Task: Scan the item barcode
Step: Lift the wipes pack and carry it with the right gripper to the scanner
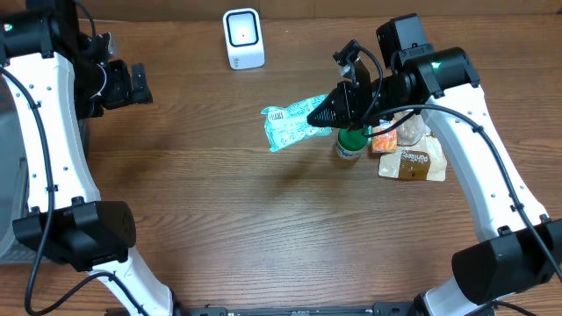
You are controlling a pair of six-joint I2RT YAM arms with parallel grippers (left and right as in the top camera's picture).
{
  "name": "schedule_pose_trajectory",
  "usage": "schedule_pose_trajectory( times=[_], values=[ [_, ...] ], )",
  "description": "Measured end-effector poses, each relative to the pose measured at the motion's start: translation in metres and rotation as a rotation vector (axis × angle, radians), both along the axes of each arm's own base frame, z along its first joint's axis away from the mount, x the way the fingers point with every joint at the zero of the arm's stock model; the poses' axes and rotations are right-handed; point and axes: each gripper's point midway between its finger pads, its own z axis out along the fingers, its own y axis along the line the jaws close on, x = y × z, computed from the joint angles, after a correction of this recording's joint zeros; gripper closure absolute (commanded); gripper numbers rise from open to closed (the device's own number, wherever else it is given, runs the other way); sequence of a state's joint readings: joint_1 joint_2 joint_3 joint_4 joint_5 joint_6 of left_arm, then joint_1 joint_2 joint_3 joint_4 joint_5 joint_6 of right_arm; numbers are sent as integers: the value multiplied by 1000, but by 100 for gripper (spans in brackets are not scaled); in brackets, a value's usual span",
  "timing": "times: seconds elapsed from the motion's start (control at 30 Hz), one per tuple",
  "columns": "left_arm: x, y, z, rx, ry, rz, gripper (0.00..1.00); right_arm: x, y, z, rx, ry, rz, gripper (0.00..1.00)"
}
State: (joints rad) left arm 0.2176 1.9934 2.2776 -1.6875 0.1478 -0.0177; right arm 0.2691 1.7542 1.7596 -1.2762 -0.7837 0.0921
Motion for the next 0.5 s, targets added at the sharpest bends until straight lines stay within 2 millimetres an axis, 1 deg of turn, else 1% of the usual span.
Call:
schedule_pose_trajectory(
  times=[0.2,0.3,0.37,0.5],
  values=[
    [0,0,0,0,0,0,0,3,-5,-4,-40,3,-25,96],
    [0,0,0,0,0,0,0,13,-11,1,-101,-24,-66,96],
    [0,0,0,0,0,0,0,30,-14,15,-143,-94,-104,96],
    [0,0,0,0,0,0,0,75,-8,57,-221,-334,-181,96]
  ],
)
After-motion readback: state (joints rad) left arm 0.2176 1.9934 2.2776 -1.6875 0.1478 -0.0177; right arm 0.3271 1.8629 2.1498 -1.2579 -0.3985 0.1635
